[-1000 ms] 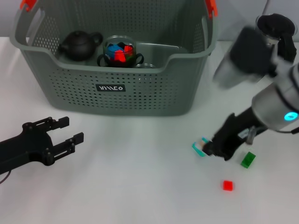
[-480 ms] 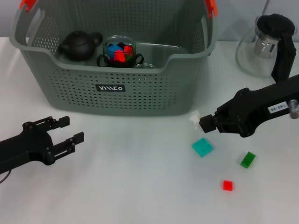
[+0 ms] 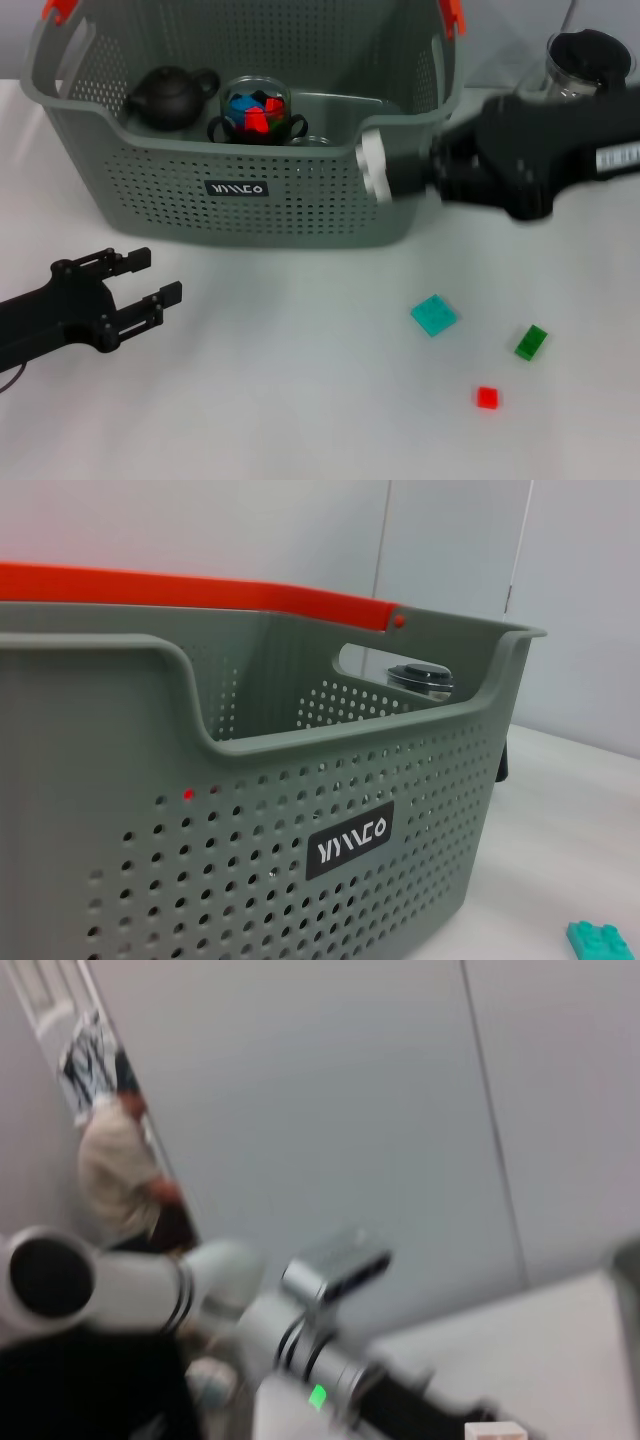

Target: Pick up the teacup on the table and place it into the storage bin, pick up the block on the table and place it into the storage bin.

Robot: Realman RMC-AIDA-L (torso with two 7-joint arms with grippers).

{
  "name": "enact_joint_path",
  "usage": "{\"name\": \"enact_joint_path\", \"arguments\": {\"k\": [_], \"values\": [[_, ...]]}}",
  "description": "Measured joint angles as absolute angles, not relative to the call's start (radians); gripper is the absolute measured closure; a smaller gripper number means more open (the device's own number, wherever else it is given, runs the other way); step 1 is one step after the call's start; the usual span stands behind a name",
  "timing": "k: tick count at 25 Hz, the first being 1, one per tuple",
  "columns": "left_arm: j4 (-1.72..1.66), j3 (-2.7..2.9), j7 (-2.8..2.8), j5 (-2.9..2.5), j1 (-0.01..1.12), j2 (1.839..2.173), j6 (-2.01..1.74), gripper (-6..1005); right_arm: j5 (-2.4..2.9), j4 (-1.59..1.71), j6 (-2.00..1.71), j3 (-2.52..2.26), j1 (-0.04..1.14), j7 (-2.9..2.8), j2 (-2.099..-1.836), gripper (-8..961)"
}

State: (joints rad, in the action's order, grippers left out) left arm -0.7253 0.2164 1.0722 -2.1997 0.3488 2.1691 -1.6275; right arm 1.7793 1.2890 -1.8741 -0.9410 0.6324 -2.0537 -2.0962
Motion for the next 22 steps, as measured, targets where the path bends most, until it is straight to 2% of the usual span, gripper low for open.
{"name": "enact_joint_path", "arguments": {"k": [11, 22], "values": [[-0.723, 0.216, 1.072, -2.195, 0.351, 2.169, -1.628, 386, 1.811, 1.290, -1.562, -0.927, 0.731, -2.088, -2.085, 954], [-0.722, 0.216, 1.072, -2.192, 0.351, 2.169, -1.628, 385, 2.290, 1.238, -1.351, -0.958, 1.009, -2.322, -2.083, 954]]}}
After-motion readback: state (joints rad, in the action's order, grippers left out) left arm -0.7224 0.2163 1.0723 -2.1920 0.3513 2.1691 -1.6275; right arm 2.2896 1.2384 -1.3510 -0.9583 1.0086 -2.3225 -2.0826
